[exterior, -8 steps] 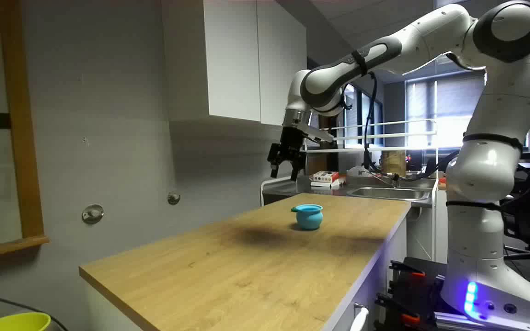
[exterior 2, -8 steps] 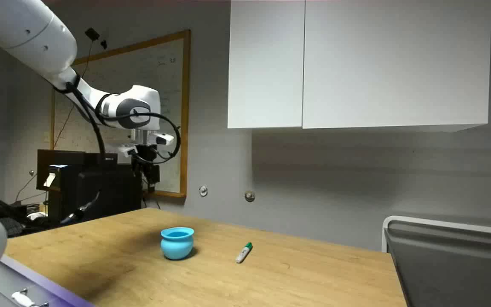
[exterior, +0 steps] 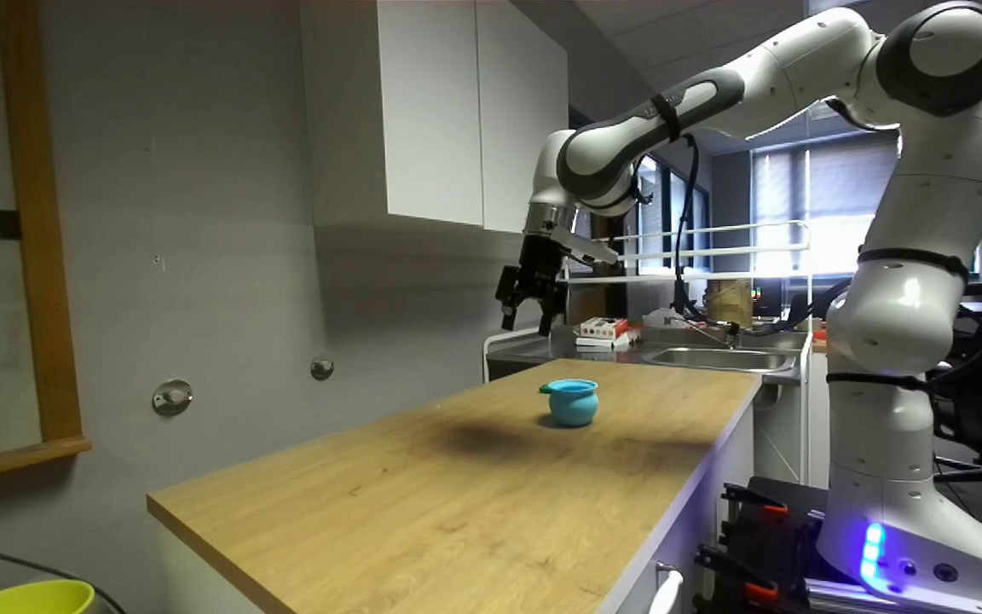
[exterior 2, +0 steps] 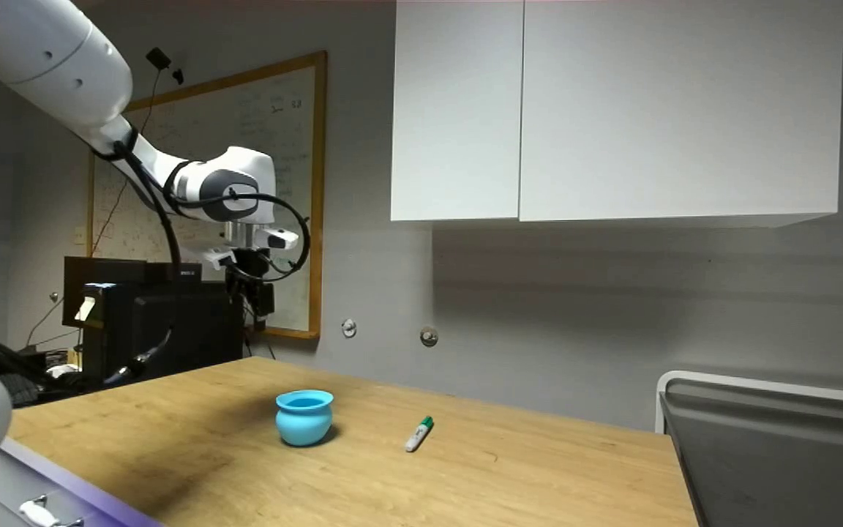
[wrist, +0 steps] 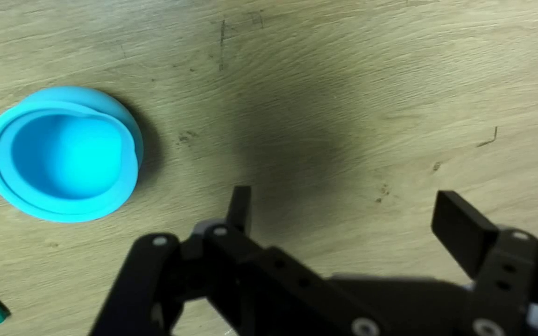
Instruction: Pick up the marker and place it in the cup
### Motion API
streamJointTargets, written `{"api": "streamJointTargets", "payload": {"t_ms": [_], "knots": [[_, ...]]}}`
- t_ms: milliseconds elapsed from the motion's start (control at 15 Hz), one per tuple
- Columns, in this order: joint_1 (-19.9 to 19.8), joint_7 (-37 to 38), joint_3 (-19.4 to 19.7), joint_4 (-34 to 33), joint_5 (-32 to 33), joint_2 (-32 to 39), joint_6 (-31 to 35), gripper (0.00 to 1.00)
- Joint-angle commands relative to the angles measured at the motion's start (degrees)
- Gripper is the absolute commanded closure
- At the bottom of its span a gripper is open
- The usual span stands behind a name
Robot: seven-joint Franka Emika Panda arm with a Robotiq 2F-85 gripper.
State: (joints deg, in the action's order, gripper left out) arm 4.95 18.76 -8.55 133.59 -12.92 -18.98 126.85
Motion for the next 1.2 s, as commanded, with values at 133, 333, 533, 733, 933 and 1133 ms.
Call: {"api": "streamJointTargets", "payload": {"t_ms": [133,333,533,733,933,1133], "knots": [[0.12,0.05,0.13,-0.11,0.08,0.01,-0.15,0.00],[0.12,0.05,0.13,-0.11,0.08,0.01,-0.15,0.00],[0.12,0.05,0.13,-0.11,0.08,0.01,-0.15,0.00],[0.12,0.05,0.13,-0.11,0.08,0.01,-0.15,0.00],[0.12,0.05,0.13,-0.10,0.08,0.01,-0.15,0.00],[-1.04,-0.71,0.79,-0.66,2.18,0.87,-0.24,0.00]]}}
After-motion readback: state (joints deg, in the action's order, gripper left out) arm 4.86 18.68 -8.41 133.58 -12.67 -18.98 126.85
